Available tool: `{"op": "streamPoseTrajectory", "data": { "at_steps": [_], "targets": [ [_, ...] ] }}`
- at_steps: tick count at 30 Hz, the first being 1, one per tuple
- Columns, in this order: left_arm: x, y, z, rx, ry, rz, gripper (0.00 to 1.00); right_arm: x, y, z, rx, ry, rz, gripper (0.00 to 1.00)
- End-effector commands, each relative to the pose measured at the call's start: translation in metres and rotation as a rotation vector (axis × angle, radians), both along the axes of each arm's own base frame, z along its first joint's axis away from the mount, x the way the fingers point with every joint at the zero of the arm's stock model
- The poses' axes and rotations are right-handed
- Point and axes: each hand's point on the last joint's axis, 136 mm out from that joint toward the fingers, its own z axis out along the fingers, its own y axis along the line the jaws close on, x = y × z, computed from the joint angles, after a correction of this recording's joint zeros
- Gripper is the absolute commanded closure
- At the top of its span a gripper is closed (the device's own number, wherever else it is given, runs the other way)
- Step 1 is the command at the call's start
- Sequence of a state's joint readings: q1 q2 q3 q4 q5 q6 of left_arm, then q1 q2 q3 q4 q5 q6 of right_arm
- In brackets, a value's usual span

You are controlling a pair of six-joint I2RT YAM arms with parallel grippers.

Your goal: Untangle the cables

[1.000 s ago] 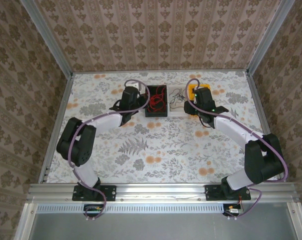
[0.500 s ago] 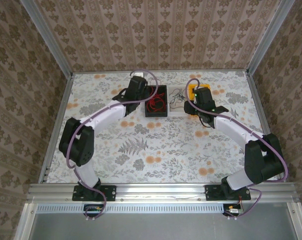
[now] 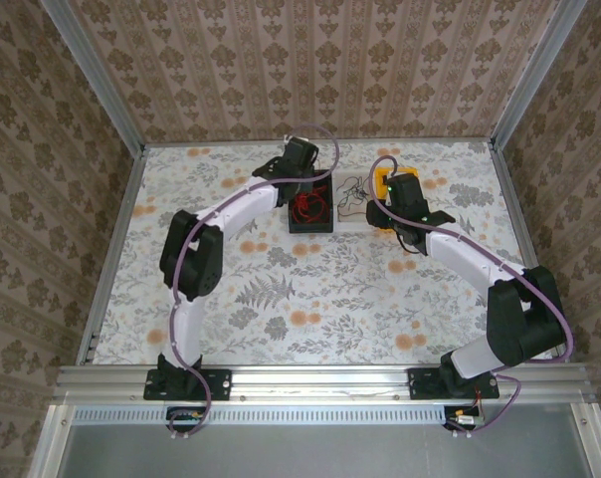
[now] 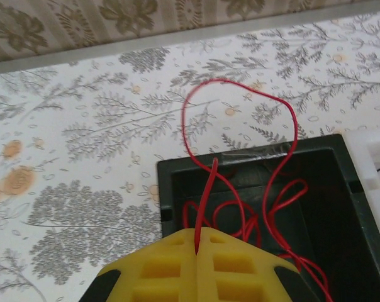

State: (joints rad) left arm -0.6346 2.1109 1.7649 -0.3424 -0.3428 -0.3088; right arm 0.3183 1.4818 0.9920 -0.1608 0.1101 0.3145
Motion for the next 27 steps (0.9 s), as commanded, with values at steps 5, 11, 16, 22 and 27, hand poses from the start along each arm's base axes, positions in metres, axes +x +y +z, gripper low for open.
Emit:
{"op": "streamPoseTrajectory", "data": {
  "at_steps": [5,11,16,22,27],
  "targets": [
    [-0.017,-0.025,-0.015,-0.039,0.108,-0.09,1.0,-0.002,-0.011,0.01,-0.019,-0.026,-0.037,0.53],
    [-0.036,-0.032,-0.037,-0.097,0.209,-0.096,1.0,-0.004,-0.012,0.005,-0.012,-0.02,-0.046,0.53],
    [-0.051,-0.033,-0.049,-0.1,0.267,-0.106,1.0,-0.004,-0.012,0.005,-0.009,-0.025,-0.048,0.53],
    [-0.065,-0.034,-0.058,-0.114,0.336,-0.129,1.0,-0.006,-0.013,0.004,-0.006,-0.024,-0.051,0.53],
    [-0.061,-0.035,-0.043,-0.138,0.31,-0.129,0.85,-0.006,-0.012,0.005,0.002,-0.027,-0.053,0.53]
  ]
}}
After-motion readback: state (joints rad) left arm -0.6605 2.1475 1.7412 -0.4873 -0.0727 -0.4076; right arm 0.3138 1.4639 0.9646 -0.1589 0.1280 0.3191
